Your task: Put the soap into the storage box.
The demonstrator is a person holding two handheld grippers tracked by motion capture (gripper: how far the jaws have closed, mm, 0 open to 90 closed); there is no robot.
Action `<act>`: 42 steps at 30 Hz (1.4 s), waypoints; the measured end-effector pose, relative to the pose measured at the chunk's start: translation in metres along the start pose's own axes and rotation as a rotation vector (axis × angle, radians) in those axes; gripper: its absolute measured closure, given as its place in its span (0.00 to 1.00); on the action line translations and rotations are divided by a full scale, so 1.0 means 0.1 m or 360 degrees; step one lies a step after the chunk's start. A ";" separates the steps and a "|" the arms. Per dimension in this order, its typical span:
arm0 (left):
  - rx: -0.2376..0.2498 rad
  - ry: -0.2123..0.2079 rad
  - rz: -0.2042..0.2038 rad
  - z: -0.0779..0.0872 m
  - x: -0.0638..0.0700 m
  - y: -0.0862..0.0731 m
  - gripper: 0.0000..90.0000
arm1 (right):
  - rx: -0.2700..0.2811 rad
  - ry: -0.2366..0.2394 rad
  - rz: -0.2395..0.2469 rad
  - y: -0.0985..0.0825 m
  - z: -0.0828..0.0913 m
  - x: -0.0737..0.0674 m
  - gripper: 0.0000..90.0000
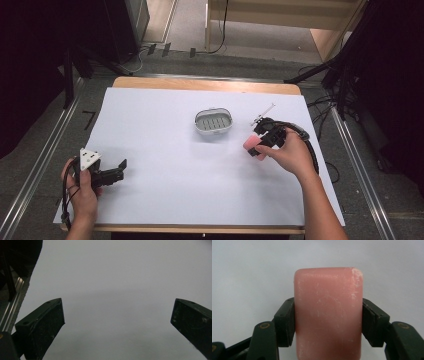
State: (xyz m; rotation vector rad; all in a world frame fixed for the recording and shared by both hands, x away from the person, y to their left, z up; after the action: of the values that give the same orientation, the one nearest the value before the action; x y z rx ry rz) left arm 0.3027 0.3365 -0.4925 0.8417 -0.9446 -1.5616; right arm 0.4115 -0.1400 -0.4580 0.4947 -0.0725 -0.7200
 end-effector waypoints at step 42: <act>-0.0003 -0.0001 0.0001 0.00 -0.01 0.00 0.00 | 0.0003 0.0193 0.0515 0.51 -0.16 -0.19 0.43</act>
State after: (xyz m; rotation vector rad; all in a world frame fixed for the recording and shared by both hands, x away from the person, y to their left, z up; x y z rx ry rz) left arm 0.3026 0.3373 -0.4923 0.8397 -0.9437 -1.5620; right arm 0.4319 -0.0887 -0.4470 0.5128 -0.0379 -0.3725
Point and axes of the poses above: each handheld gripper's, and its own axes: z roughly backward along the jaws, y roughly out of its top, x roughly to its right, the point moved 5 cm from there along -z, roughly forward along the jaws, and after that the axes turned 8 degrees about x, right-handed, at the moved point
